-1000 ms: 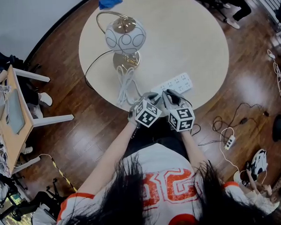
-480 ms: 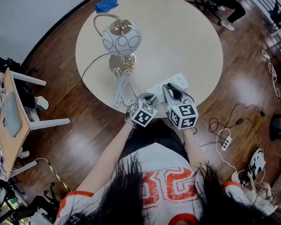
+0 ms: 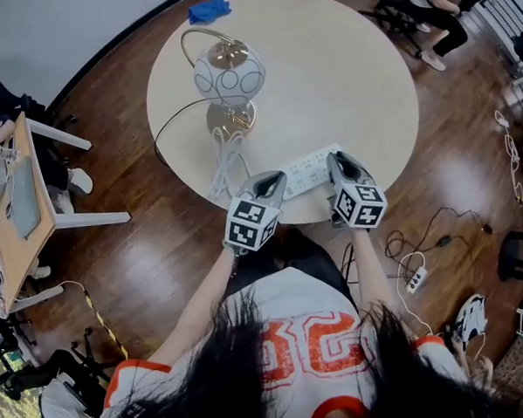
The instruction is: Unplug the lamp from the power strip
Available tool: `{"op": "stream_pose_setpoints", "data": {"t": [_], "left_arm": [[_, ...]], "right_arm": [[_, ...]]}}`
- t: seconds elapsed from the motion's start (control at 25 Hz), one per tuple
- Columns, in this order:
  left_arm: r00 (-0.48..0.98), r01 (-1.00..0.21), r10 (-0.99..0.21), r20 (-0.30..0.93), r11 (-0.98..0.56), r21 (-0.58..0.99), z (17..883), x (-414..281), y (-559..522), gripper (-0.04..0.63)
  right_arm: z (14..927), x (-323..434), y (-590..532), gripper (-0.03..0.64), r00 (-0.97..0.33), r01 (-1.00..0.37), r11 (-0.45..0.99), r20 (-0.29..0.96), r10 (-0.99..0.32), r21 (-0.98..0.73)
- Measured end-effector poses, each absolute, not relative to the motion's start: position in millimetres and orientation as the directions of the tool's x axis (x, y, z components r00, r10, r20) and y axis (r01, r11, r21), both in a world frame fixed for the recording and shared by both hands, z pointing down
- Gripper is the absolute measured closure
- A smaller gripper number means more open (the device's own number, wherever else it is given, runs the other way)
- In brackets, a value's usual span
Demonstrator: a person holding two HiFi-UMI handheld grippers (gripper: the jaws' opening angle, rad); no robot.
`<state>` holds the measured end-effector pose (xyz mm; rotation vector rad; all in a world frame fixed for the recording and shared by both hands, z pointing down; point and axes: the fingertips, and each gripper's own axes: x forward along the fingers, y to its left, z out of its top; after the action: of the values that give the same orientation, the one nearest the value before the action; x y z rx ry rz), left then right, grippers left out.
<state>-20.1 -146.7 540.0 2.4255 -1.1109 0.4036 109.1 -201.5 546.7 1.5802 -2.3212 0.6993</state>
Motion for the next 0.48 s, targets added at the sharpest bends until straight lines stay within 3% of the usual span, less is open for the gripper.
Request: {"op": "stream_pose_setpoints", "data": {"t": [0.2,0.48], "left_arm": [[0.603,-0.795,-0.706,0.372,-0.492,0.354,516,-24,-136,0.584],[0.579,-0.805,-0.742,0.338,-0.452,0.385,497,-12,-127,0.586]], "right_arm": [[574,166,-232,0.531,-0.313,-0.943,0.194,0.517,-0.797,-0.271],[608,204,-254,0.531,-0.273,-0.959,0.173,0.581,-0.766,-0.223]]}}
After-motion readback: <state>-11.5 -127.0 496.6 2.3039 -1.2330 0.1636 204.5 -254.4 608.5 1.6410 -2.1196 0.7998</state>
